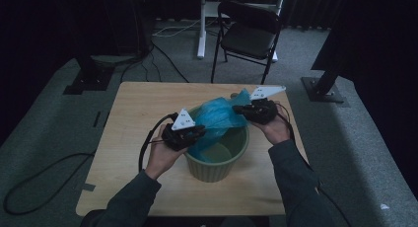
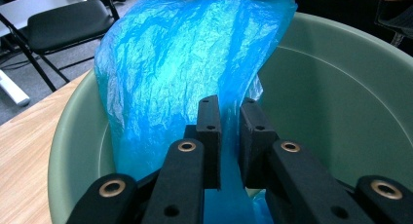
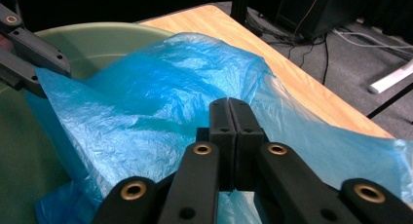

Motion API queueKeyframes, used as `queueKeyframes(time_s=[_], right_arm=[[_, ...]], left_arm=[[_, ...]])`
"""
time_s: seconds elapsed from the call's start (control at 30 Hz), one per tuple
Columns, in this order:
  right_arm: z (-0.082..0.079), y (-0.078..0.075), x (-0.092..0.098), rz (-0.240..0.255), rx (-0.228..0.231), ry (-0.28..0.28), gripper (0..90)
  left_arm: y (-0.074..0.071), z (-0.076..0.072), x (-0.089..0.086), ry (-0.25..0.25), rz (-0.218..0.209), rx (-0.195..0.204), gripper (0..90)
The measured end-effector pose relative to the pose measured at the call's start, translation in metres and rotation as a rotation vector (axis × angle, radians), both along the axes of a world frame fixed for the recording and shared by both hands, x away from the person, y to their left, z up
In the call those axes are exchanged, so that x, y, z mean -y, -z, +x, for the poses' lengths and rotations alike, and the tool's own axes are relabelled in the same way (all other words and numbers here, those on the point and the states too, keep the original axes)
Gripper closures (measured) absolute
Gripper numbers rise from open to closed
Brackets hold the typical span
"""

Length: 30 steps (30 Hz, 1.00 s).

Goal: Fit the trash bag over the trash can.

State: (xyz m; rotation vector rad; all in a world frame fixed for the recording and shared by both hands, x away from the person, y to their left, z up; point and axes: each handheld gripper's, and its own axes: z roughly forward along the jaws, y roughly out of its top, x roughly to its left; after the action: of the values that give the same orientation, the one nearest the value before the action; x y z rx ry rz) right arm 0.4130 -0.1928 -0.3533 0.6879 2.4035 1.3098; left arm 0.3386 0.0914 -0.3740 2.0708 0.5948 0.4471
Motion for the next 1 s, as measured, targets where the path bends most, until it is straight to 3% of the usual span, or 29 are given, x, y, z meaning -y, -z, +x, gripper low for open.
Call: queueKeyframes(time_s=[0.2,0.47,0.63,0.8,1.0], right_arm=[[-0.001,-0.002,0.003,0.001,0.004,0.001,89.9],[-0.005,0.01,0.003,-0.008,-0.012,-0.009,89.8],[-0.008,0.013,0.001,-0.024,-0.014,-0.021,89.5],[-0.009,0.015,-0.001,-0.036,-0.017,-0.026,89.4],[-0.011,0.015,-0.003,-0.046,-0.017,-0.039,89.0]], left_arm=[[-0.001,-0.001,-0.002,0.007,-0.008,-0.007,78.2],[-0.005,-0.002,-0.01,0.029,-0.029,-0.004,64.7],[-0.011,0.002,-0.018,-0.002,-0.044,0.007,61.3],[-0.02,0.015,-0.017,-0.041,-0.037,0.008,59.1],[-0.024,0.042,-0.006,-0.07,0.013,-0.002,58.0]])
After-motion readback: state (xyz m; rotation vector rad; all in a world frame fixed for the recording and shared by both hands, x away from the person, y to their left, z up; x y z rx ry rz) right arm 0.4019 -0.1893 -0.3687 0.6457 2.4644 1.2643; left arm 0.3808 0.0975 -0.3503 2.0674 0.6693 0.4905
